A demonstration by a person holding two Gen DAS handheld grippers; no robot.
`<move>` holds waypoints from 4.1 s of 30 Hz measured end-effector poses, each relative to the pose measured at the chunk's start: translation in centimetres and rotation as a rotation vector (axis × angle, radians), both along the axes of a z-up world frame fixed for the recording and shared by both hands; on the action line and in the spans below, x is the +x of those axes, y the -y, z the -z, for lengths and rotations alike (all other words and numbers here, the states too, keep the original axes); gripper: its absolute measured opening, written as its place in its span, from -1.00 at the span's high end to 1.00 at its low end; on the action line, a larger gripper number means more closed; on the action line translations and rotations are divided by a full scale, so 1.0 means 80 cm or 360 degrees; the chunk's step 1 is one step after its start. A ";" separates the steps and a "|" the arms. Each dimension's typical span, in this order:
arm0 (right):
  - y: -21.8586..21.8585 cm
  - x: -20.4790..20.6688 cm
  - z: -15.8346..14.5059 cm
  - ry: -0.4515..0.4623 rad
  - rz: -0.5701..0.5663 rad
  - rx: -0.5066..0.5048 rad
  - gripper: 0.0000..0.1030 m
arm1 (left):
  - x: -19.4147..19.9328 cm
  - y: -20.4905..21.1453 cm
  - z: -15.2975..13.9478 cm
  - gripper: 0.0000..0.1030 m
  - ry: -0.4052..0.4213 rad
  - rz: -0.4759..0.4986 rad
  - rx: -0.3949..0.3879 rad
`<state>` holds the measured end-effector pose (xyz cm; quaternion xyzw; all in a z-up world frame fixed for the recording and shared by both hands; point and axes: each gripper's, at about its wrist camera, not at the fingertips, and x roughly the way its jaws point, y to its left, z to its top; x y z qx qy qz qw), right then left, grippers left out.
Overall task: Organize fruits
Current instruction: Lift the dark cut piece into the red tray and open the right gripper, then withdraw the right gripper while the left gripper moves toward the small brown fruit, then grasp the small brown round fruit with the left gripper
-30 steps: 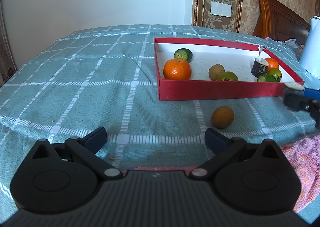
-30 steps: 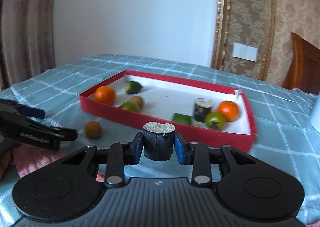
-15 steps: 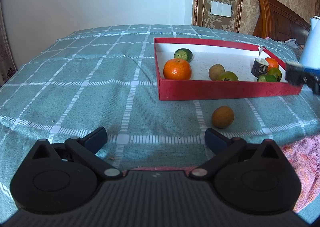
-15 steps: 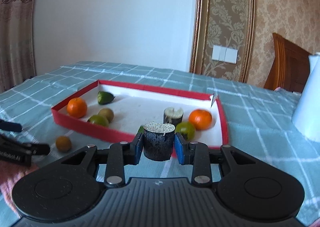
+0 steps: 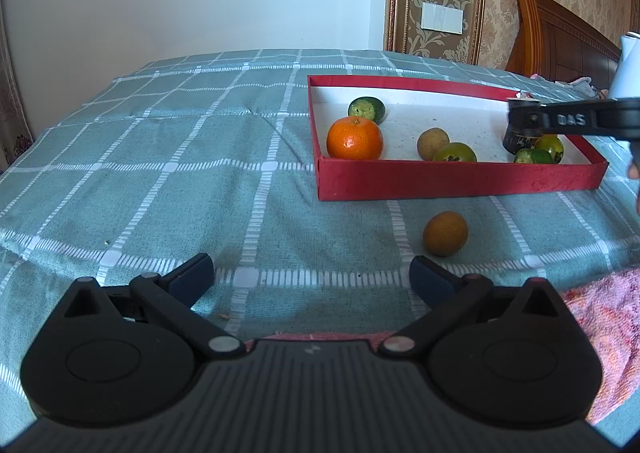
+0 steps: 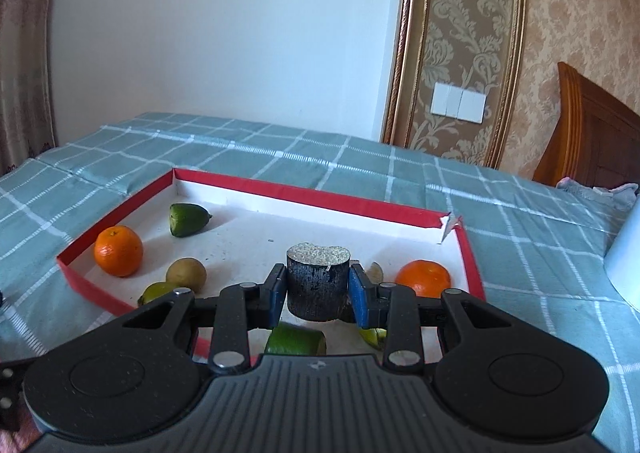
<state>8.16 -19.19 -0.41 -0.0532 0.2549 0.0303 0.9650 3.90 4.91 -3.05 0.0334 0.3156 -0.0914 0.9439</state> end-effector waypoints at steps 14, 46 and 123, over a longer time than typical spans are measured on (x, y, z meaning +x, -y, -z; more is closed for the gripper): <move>-0.021 0.068 0.022 -0.0184 -0.0011 -0.0052 0.36 | 0.000 0.000 0.000 -1.00 0.0000 0.0000 0.0000; -0.027 0.075 0.026 -0.0193 -0.0045 -0.0052 0.13 | 0.000 0.000 0.000 -1.00 0.0000 0.0000 0.0000; 0.049 -0.094 0.047 -0.0234 -0.0004 0.0180 -0.79 | -0.003 0.042 -0.015 -1.00 0.0052 -0.0010 -0.0104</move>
